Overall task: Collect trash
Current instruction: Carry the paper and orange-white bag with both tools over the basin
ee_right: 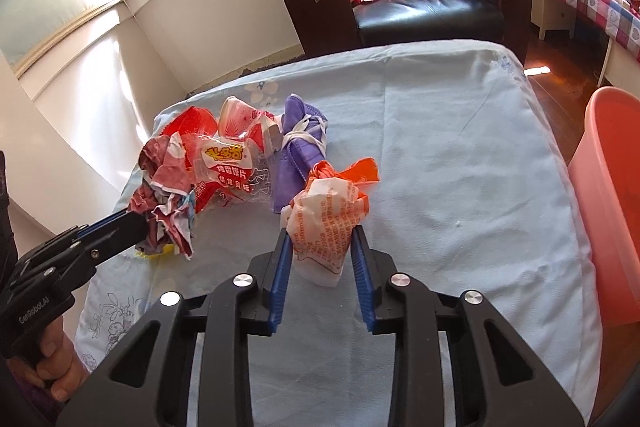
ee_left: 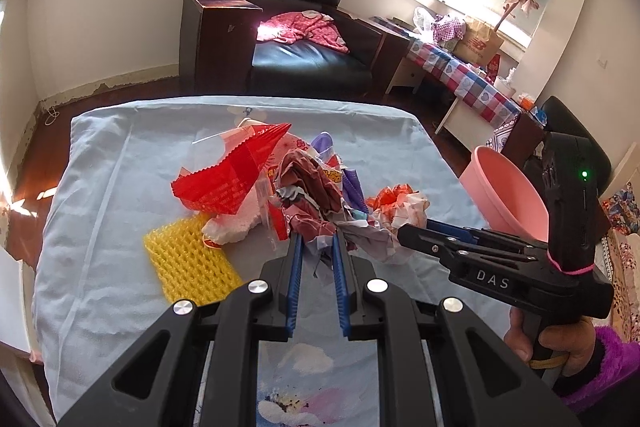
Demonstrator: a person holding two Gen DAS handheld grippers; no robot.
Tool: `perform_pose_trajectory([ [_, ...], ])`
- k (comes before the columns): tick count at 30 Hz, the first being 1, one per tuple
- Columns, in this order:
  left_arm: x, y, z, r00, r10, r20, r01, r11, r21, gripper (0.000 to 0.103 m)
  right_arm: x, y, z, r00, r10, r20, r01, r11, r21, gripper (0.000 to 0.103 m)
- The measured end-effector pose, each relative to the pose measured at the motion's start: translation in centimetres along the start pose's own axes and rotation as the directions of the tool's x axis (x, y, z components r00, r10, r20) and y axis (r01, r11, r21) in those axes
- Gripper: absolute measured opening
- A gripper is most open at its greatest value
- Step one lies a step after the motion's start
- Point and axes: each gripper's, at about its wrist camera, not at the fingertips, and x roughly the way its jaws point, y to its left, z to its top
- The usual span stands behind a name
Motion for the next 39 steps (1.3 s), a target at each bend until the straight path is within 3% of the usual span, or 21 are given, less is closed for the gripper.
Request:
perform_pose_trajectory([
  [12, 0.0, -2.4, 1.3, 0.999, -0.010, 0.039, 0.009, 1.000, 0.021, 0.014, -4.8, 0.2, -0.7, 0.994, -0.031, 0.108, 0.040, 0.996, -0.081, 0.030],
  [23, -0.7, -7.1, 2.5, 0.995, -0.045, 0.084, 0.039, 0.996, 0.077, 0.014, -9.3, -2.3, -1.2, 0.974, -0.087, 0.208, 0.096, 0.995, -0.034, 0.030],
  [39, -0.7, -15.2, 4.2, 0.981, -0.129, 0.145, 0.104, 0.980, 0.167, 0.014, -17.1, -8.3, -2.5, 0.902, -0.245, 0.355, 0.234, 0.969, 0.075, 0.030],
])
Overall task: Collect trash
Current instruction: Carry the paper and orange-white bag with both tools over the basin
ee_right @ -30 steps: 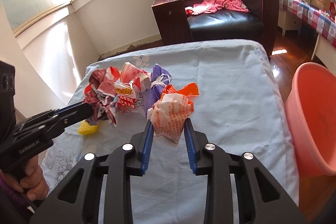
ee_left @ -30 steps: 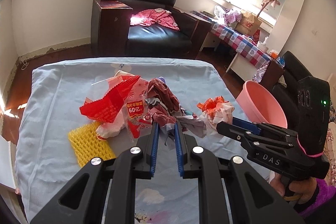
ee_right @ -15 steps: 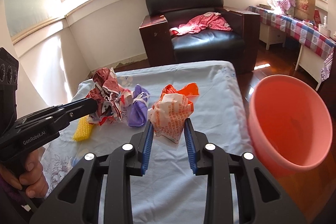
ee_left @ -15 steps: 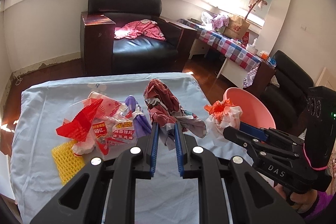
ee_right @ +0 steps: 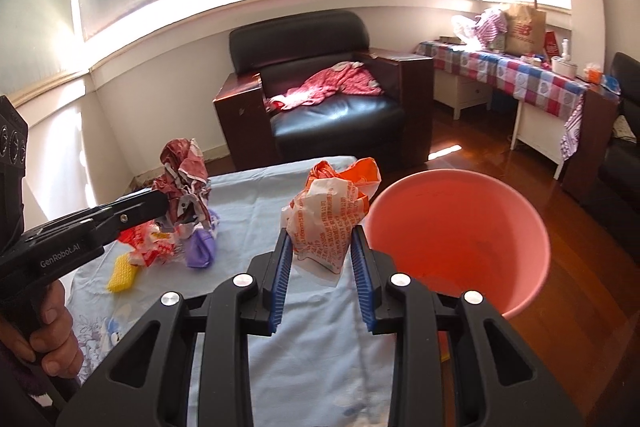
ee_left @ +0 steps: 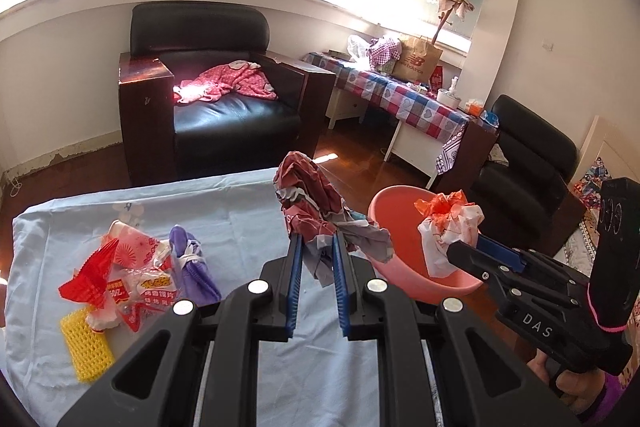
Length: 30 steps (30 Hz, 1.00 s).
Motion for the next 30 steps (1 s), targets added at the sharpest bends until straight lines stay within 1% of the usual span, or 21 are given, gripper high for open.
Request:
perform_pose_trajectory([
  [5, 0.9, -1.9, 1.1, 0.999, -0.026, 0.025, 0.026, 1.000, 0.018, 0.014, -1.0, -2.4, 0.2, 0.997, -0.062, 0.038, 0.061, 0.998, 0.033, 0.030],
  [9, 1.9, -3.0, 1.8, 0.998, -0.053, 0.036, 0.052, 0.998, 0.037, 0.014, -1.1, -4.2, 0.3, 0.994, -0.098, 0.053, 0.094, 0.993, 0.072, 0.030],
  [15, 4.0, -5.2, 2.3, 0.994, -0.101, 0.043, 0.098, 0.993, 0.068, 0.014, -0.8, -5.7, 0.4, 0.988, -0.150, 0.047, 0.144, 0.984, 0.102, 0.030],
  [20, 6.0, -6.4, 2.5, 0.990, -0.137, 0.021, 0.135, 0.988, 0.075, 0.014, -0.4, -6.5, -0.1, 0.984, -0.177, 0.029, 0.173, 0.978, 0.113, 0.030],
  [30, 9.8, -7.8, 2.4, 0.985, -0.167, -0.036, 0.170, 0.980, 0.101, 0.014, 0.2, -7.6, -0.4, 0.980, -0.200, 0.010, 0.197, 0.972, 0.129, 0.030],
])
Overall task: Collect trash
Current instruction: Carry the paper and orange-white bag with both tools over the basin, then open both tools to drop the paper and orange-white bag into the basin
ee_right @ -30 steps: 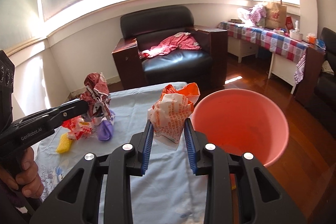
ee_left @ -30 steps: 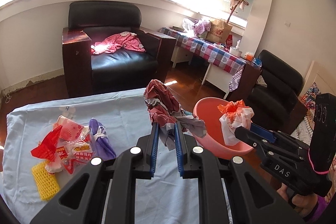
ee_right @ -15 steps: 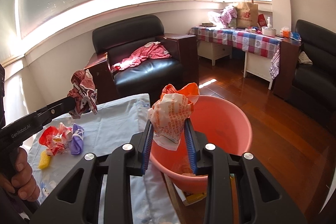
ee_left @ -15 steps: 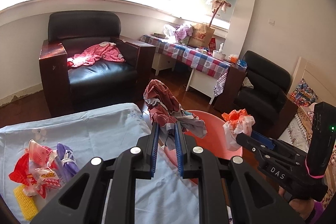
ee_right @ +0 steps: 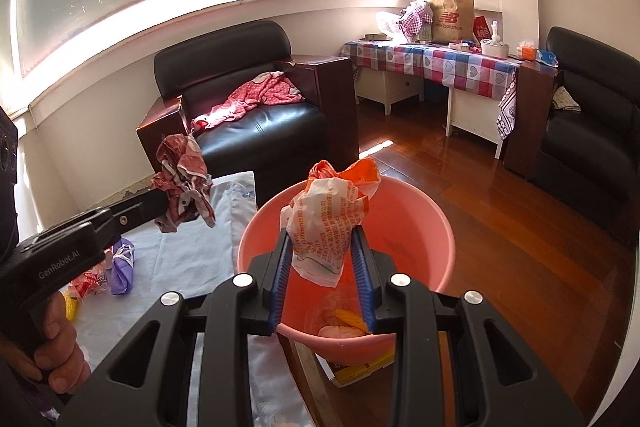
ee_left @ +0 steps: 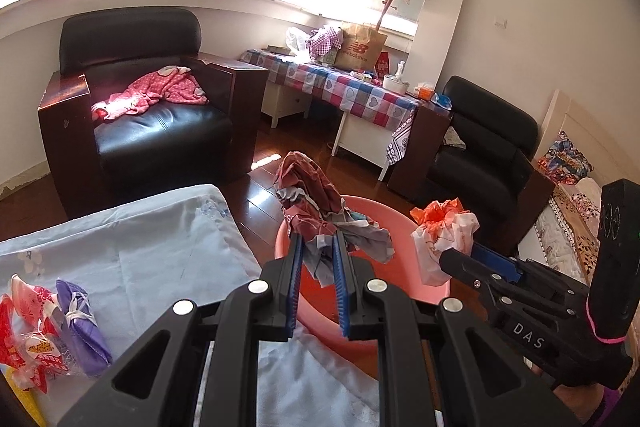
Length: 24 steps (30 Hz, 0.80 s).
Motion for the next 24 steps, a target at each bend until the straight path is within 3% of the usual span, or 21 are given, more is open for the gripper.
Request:
perform_pose_trajectory([
  [24, 5.0, -1.4, -1.0, 0.992, -0.045, -0.114, 0.049, 0.998, 0.038, 0.015, 0.9, -0.7, -0.1, 1.000, -0.005, -0.025, 0.005, 1.000, 0.027, 0.030],
])
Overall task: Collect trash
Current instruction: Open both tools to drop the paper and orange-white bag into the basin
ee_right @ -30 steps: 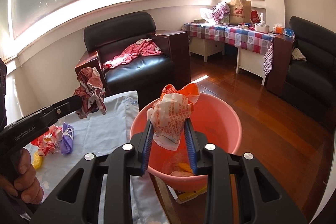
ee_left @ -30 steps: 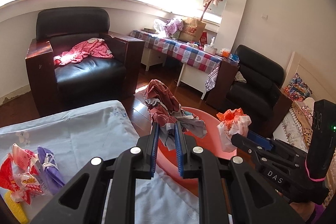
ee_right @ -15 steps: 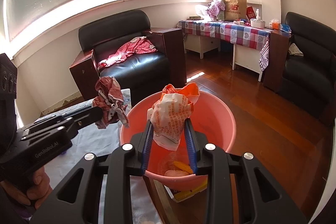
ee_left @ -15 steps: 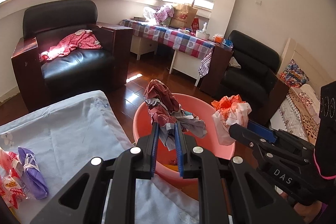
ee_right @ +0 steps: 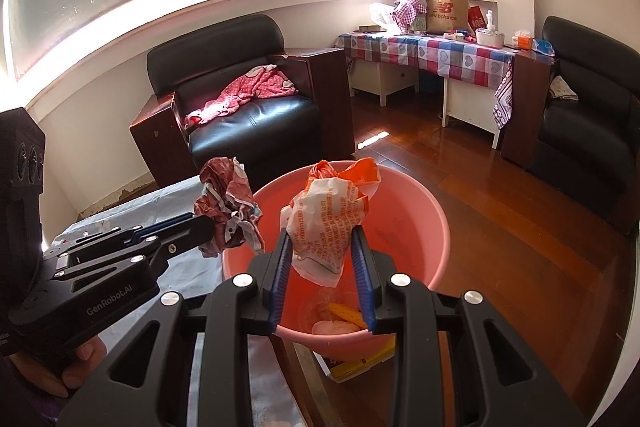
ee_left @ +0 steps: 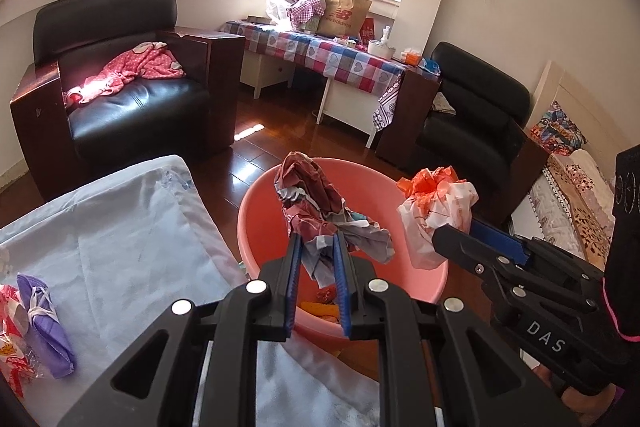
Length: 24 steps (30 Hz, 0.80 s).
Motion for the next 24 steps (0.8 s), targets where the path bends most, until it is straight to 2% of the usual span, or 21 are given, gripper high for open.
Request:
perform_pose_trajectory([
  [14, -0.5, 0.1, -0.5, 1.000, -0.011, 0.007, 0.011, 1.000, -0.004, 0.017, 0.6, -0.1, 0.0, 1.000, 0.006, -0.011, -0.006, 1.000, 0.004, 0.030],
  [21, -2.0, 0.4, -0.6, 1.000, -0.001, 0.030, 0.001, 1.000, -0.010, 0.041, 1.0, -0.3, -0.2, 1.000, 0.012, -0.016, -0.012, 1.000, 0.009, 0.030],
  [24, -2.8, 0.7, -0.6, 0.999, -0.004, 0.032, 0.005, 1.000, -0.018, 0.047, 1.2, -0.5, -0.2, 1.000, 0.020, -0.019, -0.020, 1.000, 0.018, 0.030],
])
